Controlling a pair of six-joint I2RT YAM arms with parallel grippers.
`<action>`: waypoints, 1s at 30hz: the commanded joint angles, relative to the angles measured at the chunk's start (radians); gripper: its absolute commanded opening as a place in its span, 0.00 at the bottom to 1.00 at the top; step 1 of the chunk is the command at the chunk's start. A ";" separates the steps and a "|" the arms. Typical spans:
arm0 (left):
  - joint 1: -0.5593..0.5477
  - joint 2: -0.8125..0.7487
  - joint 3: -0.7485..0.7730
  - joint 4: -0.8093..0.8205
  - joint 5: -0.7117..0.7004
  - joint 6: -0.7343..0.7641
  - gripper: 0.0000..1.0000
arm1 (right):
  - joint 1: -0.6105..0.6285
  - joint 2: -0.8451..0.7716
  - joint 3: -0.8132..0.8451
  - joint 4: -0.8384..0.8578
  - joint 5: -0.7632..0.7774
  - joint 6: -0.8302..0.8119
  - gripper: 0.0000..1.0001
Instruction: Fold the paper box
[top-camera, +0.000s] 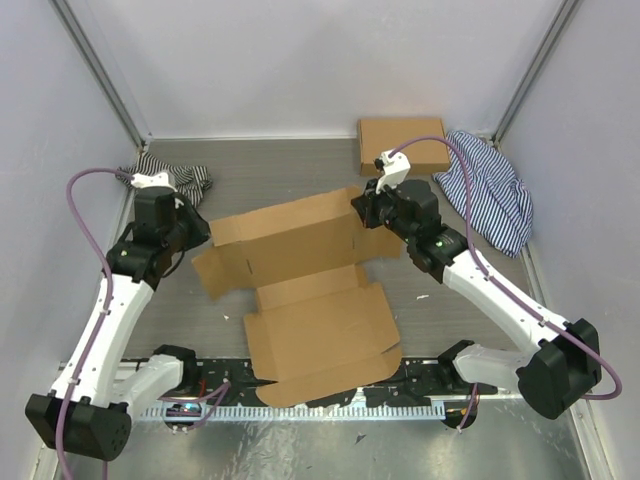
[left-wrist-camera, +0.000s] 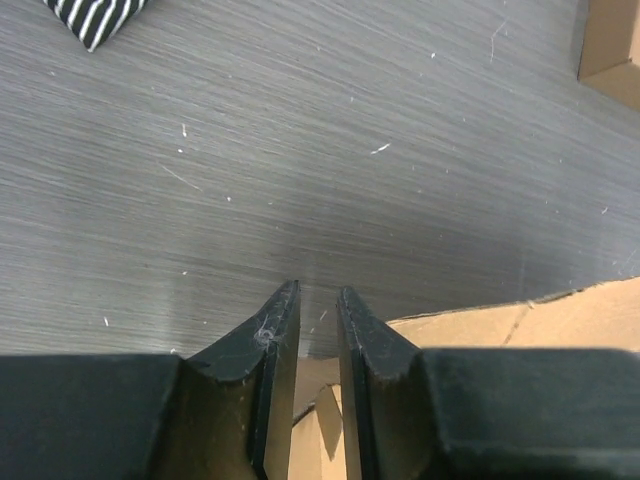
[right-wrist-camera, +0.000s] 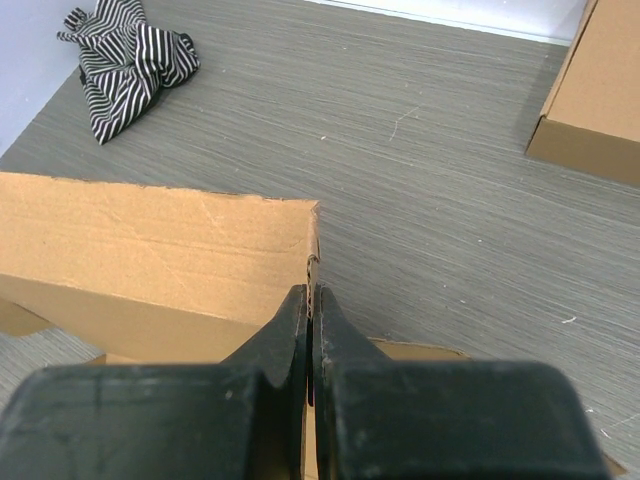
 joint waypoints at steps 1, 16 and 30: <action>-0.001 0.010 0.001 0.029 0.112 0.005 0.28 | 0.008 -0.015 0.054 0.032 -0.003 -0.016 0.03; -0.013 -0.066 0.073 -0.010 0.238 -0.037 0.23 | 0.008 0.022 0.062 0.021 0.030 -0.005 0.03; -0.013 -0.066 0.054 0.021 0.285 -0.032 0.23 | 0.008 0.056 0.088 -0.009 0.109 0.006 0.02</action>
